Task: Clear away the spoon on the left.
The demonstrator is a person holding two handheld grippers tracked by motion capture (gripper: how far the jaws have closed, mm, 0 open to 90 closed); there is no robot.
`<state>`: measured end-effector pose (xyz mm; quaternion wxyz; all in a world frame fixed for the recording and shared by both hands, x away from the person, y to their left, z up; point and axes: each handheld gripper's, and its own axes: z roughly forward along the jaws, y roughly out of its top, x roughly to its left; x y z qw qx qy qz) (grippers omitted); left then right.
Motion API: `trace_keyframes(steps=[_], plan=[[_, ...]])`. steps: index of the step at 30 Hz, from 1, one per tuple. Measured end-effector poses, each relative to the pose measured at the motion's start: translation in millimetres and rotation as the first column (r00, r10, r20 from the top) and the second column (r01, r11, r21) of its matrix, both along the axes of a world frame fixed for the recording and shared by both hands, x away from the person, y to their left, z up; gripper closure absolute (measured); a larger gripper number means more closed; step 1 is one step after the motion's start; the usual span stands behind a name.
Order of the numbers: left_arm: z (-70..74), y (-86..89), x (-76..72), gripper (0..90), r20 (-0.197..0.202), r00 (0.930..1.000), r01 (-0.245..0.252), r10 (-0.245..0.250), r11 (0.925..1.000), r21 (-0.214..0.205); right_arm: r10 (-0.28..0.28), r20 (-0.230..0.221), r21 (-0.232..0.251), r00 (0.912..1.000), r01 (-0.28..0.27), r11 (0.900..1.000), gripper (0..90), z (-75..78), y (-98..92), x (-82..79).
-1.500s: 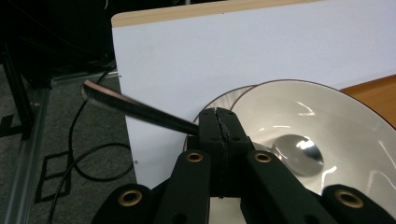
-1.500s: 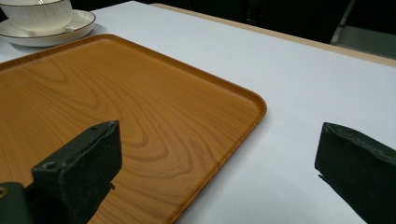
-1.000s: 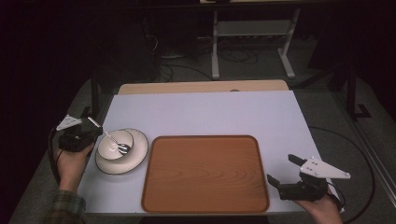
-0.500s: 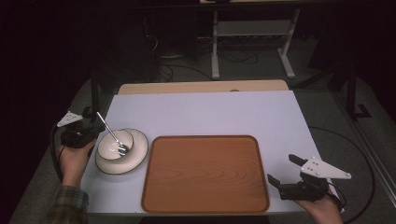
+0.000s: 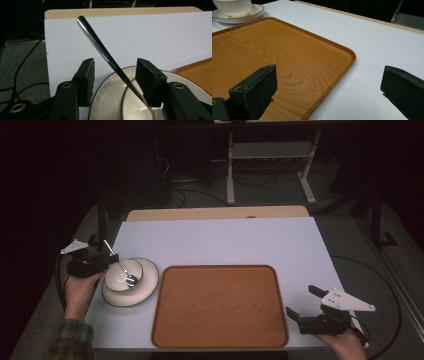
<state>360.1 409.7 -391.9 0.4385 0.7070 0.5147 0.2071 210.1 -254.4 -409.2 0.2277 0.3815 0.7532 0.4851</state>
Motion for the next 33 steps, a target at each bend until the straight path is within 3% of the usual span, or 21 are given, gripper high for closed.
trace_keyframes(steps=[4, 7, 12, 19, 33], plan=[[-4.6, -0.1, 4.8, 49.4, -0.018, 0.9998, 0.0, -0.001, 0.9993, -0.037, -0.003, -0.001, 0.002, 1.0, 0.003, 1.0, 0.1, 0.1, -0.6, -0.5], [-5.5, -1.2, 3.8, 51.8, -0.024, 0.9997, 0.009, -0.009, 0.9997, -0.021, -0.003, 0.0, 0.004, 1.0, 0.003, 1.0, 0.1, 0.1, -1.6, -0.8], [-9.1, 1.4, 3.9, 55.9, -0.033, 0.9993, 0.017, -0.019, 0.9975, -0.069, -0.002, -0.001, 0.004, 1.0, 0.002, 1.0, 0.1, 0.1, -1.2, -0.7], [-8.6, 1.1, 3.1, 68.0, -0.03, 0.9983, 0.048, -0.05, 0.9954, -0.083, 0.0, 0.0, 0.002, 1.0, 0.0, 1.0, 0.1, 0.1, -0.7, -0.9], [-8.5, 2.2, 1.9, 78.9, -0.029, 0.997, 0.069, -0.072, 0.9929, -0.097, 0.002, -0.001, 0.003, 1.0, -0.002, 1.0, 0.1, 0.1, -0.5, -0.9]])
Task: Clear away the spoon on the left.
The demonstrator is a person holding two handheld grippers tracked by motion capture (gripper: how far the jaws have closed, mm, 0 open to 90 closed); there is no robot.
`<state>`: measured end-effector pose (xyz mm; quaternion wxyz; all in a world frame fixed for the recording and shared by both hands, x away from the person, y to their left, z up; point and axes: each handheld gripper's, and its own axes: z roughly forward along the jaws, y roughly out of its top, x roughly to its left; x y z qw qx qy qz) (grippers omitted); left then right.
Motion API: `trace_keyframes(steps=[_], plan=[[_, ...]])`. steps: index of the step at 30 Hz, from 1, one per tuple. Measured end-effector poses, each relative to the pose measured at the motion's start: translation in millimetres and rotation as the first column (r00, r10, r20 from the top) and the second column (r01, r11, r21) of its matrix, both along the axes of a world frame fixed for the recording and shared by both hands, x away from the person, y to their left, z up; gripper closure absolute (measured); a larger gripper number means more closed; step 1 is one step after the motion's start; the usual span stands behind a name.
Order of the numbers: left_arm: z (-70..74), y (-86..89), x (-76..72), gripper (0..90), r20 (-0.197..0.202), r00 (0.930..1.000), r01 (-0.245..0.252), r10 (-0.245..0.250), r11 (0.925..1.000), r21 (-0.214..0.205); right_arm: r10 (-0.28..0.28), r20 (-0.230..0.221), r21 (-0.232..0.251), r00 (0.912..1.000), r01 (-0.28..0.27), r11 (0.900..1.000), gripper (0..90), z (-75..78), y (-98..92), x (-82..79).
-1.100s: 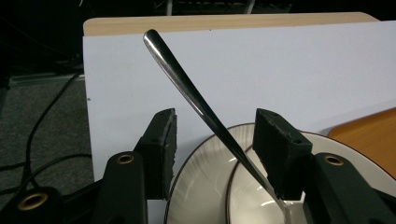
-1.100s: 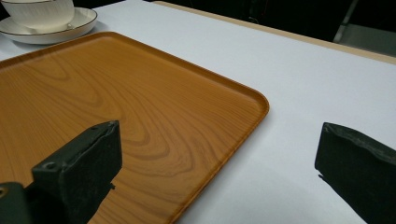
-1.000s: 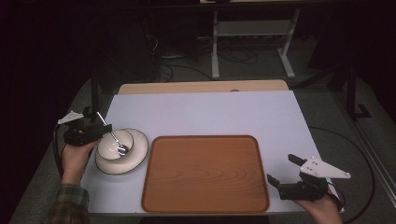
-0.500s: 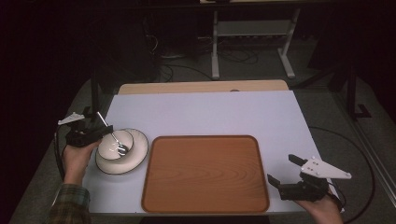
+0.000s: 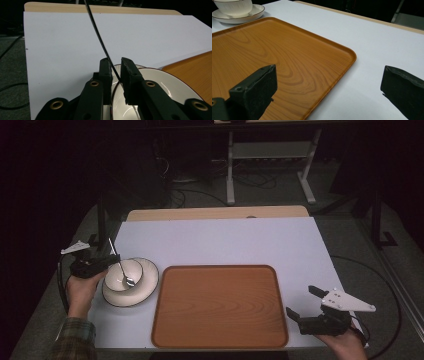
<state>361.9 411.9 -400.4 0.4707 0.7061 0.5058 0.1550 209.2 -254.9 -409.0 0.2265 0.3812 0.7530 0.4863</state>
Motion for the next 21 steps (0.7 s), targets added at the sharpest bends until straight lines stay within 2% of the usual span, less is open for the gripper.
trace_keyframes(steps=[7, 11, 16, 21], plan=[[1.3, 1.9, -1.6, 82.7, 0.009, 1.0, 0.003, -0.003, 0.9996, -0.027, -0.001, 0.0, -0.001, 1.0, 0.001, 1.0, 0.1, 0.0, -0.2, 0.0], [6.5, 3.8, -5.3, 86.2, 0.036, 0.9993, 0.007, -0.004, 0.998, -0.063, -0.002, 0.001, 0.001, 1.0, 0.002, 1.0, 0.1, 0.2, -0.5, -0.1], [11.6, 6.6, -9.9, 88.5, 0.06, 0.9982, 0.01, -0.005, 0.996, -0.088, -0.001, 0.0, 0.0, 1.0, 0.001, 1.0, 0.1, 0.2, -0.3, 0.0], [15.5, 7.0, -12.8, 89.3, 0.073, 0.9973, 0.019, -0.013, 0.9962, -0.085, -0.001, 0.001, 0.0, 1.0, 0.001, 1.0, 0.1, 0.3, -0.2, -0.1]])
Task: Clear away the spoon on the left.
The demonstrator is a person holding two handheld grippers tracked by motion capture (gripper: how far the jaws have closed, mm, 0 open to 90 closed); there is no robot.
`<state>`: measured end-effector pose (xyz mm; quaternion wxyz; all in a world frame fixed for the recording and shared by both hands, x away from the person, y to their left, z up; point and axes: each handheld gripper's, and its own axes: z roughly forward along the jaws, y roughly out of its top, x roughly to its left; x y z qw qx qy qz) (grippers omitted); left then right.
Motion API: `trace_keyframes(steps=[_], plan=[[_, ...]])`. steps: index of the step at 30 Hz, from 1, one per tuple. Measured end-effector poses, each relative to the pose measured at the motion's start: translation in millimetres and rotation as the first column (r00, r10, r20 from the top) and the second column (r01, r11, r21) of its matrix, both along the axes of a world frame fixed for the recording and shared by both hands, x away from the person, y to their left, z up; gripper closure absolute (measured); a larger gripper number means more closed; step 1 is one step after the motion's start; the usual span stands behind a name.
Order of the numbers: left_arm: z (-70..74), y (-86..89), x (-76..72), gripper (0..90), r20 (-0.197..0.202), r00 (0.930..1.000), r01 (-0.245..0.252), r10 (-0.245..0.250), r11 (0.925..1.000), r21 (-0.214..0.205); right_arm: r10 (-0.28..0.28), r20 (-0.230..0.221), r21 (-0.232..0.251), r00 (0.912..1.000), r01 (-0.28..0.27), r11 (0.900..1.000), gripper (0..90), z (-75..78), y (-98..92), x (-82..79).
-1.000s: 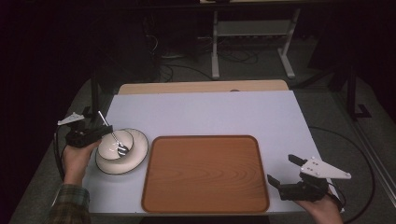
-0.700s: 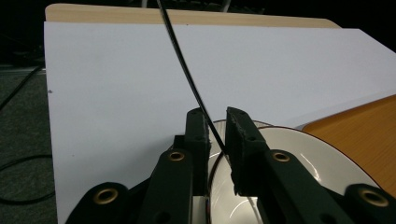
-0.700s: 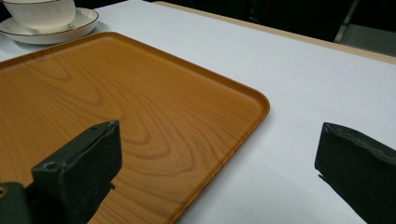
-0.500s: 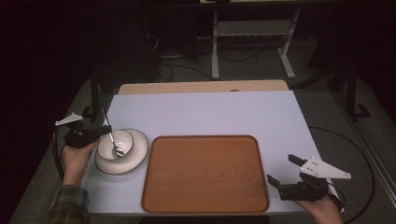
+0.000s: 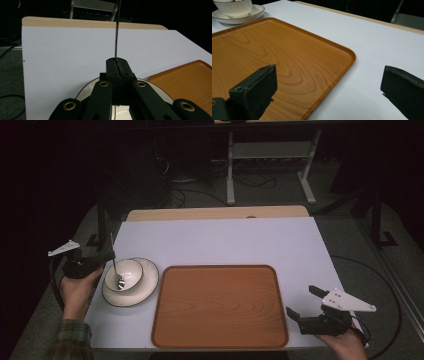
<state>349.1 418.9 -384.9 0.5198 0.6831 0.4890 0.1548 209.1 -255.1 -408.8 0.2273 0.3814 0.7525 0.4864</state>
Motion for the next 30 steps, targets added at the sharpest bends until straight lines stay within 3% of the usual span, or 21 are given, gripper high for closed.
trace_keyframes(steps=[14, 30], plan=[[15.6, -3.6, -6.0, 89.7, 0.063, 0.998, 0.004, -0.005, 0.9999, 0.014, 0.002, 0.0, 0.001, 1.0, -0.002, 1.0, 0.1, 0.0, 0.3, 0.2], [36.2, -19.0, -12.0, 89.8, 0.113, 0.9924, 0.045, -0.047, 0.9986, 0.027, 0.0, 0.001, 0.0, 1.0, 0.0, 1.0, 0.1, 0.1, -0.3, 0.1]])
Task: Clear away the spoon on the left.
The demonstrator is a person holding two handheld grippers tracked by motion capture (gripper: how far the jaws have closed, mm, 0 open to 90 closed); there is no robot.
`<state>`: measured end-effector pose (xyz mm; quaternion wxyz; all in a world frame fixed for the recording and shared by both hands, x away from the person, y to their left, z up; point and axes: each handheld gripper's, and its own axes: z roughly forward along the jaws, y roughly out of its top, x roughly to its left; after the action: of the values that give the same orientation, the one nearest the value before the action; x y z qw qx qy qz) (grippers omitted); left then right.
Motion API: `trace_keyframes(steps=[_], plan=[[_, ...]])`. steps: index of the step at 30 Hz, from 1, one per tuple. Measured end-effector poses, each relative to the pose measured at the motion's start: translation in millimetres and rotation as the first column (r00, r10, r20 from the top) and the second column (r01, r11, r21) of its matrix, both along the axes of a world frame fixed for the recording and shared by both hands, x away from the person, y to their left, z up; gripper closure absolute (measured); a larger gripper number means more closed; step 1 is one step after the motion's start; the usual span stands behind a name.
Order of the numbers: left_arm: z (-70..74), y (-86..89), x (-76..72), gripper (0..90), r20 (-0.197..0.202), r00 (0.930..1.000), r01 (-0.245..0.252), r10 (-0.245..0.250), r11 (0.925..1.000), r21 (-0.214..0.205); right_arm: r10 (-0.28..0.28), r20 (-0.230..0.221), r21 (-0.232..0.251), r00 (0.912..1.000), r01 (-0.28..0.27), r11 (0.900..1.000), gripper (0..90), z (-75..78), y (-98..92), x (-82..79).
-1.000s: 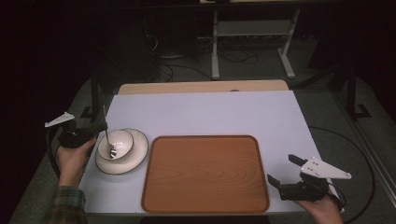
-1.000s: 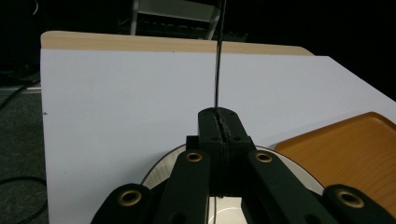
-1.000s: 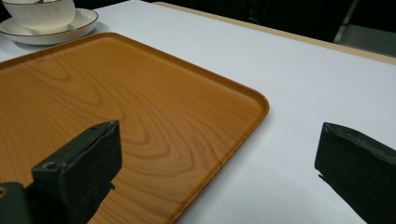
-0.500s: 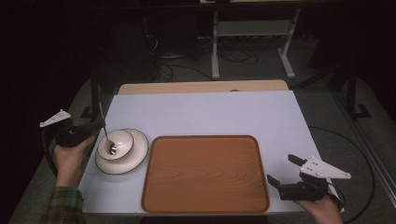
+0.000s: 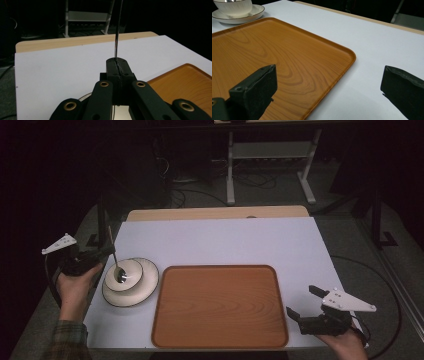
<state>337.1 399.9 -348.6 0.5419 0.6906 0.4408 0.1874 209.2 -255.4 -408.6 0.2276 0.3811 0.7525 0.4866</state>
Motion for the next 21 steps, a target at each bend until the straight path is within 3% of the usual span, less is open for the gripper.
trace_keyframes(steps=[13, 21], plan=[[17.5, -20.1, -4.2, 89.8, 0.031, 0.9973, 0.066, -0.066, 0.9978, 0.004, 0.0, 0.0, 0.001, 1.0, 0.0, 1.0, 0.1, 0.0, -0.2, 0.0], [23.3, -36.9, -6.4, 89.8, 0.027, 0.9925, 0.119, -0.119, 0.9929, 0.008, 0.001, 0.002, 0.001, 1.0, -0.001, 1.0, 0.1, 0.1, -0.5, 0.1]])
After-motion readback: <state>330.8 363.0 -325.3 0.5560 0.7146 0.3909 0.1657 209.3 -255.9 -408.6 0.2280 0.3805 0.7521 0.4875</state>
